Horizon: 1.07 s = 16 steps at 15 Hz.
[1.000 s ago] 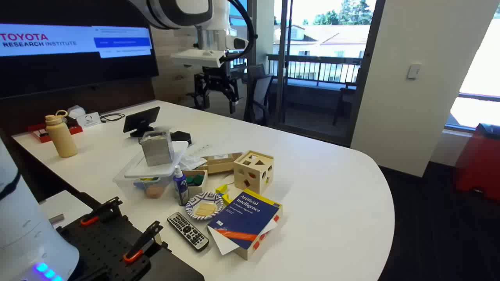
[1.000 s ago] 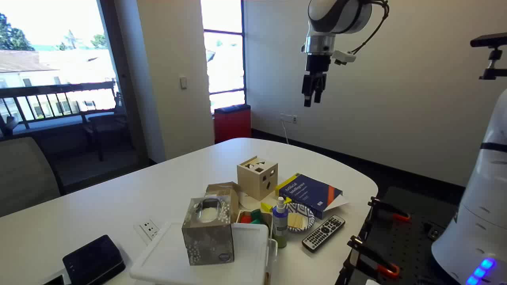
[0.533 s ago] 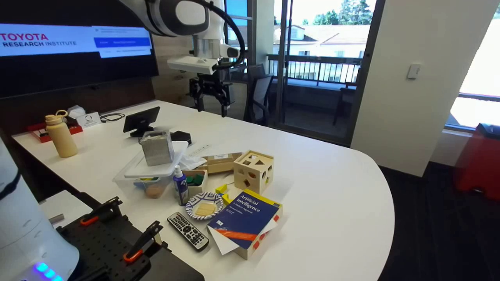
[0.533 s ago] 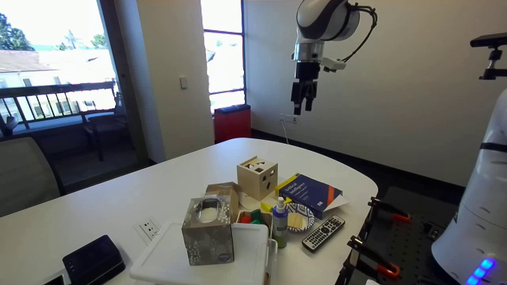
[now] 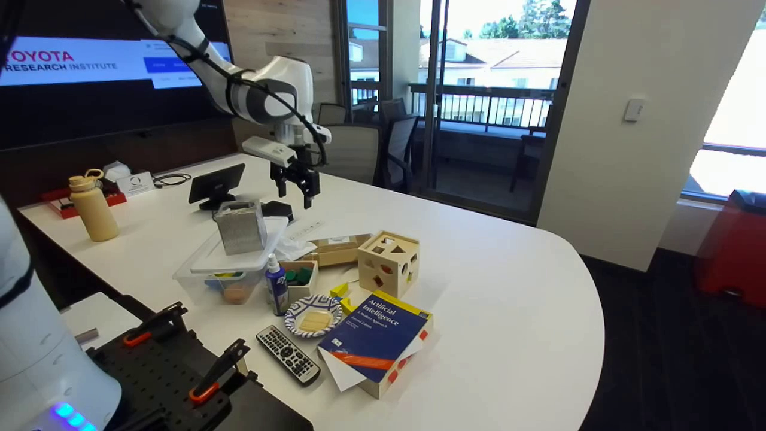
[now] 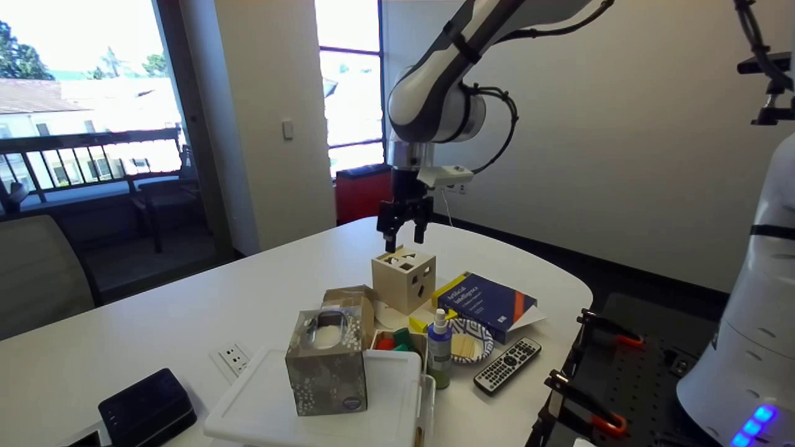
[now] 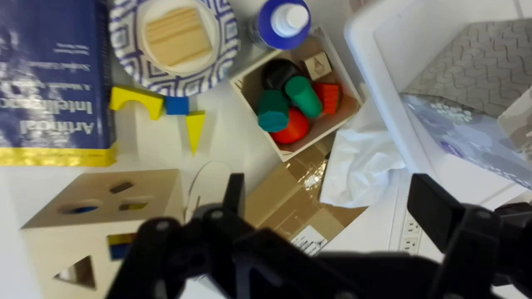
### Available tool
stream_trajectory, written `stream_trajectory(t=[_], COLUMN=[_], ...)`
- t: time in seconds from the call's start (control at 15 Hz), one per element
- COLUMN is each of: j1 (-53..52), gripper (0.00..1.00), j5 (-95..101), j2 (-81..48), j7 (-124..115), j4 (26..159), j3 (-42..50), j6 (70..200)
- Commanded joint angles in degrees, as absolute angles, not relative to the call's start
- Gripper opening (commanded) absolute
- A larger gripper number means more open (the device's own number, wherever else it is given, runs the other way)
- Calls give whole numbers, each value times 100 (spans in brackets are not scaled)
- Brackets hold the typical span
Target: Wipe the book with the towel
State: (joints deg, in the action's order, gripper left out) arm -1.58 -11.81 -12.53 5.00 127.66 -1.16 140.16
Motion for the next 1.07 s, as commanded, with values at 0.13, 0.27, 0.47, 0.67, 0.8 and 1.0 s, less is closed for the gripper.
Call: stream_trajectory(t=[0.13,0.27,0.47,0.67,0.8,1.0], j1=[-362,-479,-475,-516,-562,-606], gripper=[100,100,100,100,100,96], j5=[-1386,-1293,-1366,-1330,-1298,-1271], j2=[-3366,-4004,-4822,-5442,-5748,-6018], j7=[-279,-546,-659,-743,-834,-939], j4=[11185,10652,9875,9241,8919,8594], j3=[-486,-458,-531,-537,-507,-463], j6=[14547,14681,14780,14746,14752,14651])
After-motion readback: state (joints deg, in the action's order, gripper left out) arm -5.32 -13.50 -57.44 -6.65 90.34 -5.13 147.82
